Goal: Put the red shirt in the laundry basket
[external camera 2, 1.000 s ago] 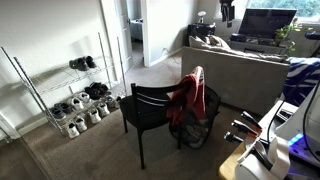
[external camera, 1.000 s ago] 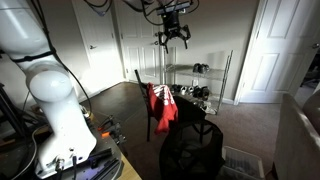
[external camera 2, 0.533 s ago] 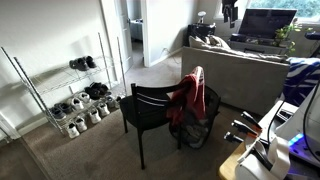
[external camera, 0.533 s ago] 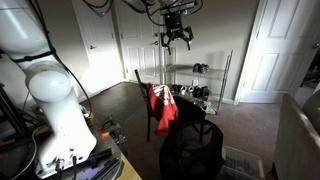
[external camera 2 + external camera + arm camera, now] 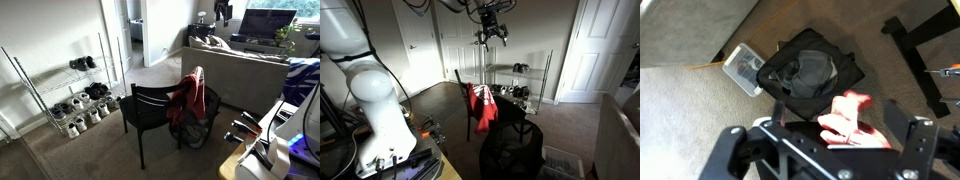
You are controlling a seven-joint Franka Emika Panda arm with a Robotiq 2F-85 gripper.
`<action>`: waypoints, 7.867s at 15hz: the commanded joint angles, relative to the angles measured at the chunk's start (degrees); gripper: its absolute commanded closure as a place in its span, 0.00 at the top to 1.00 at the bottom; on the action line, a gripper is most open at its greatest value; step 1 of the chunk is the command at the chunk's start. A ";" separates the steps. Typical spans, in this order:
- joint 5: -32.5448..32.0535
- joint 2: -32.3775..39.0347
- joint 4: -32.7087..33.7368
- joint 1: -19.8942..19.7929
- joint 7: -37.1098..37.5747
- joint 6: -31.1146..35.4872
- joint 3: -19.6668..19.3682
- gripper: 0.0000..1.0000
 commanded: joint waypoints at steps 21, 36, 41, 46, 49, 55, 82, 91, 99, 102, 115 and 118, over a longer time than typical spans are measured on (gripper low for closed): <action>12.51 14.89 8.29 1.95 -40.26 -2.36 5.17 1.00; 17.46 24.27 6.93 0.67 -54.78 -2.29 7.33 1.00; 19.91 29.73 6.12 -1.54 -59.07 -2.12 7.65 1.00; 22.56 31.87 4.97 -3.61 -63.41 -2.06 8.19 1.00; 22.44 29.16 2.95 -3.47 -65.50 -1.32 8.70 1.00; 21.79 25.15 1.41 -2.91 -65.94 -1.45 8.97 0.75; 21.78 30.18 6.20 -2.80 -68.75 -2.37 9.33 0.05; 22.28 25.64 3.18 -3.07 -69.11 -0.62 9.53 0.00; 21.96 24.46 5.57 -2.66 -68.98 -2.40 8.84 0.38; 21.77 25.35 4.95 -2.42 -68.51 -1.35 8.84 0.56; 21.32 31.59 8.75 -3.04 -68.60 -1.78 8.72 0.26; 21.37 31.37 9.27 -3.06 -68.57 -1.64 8.76 0.06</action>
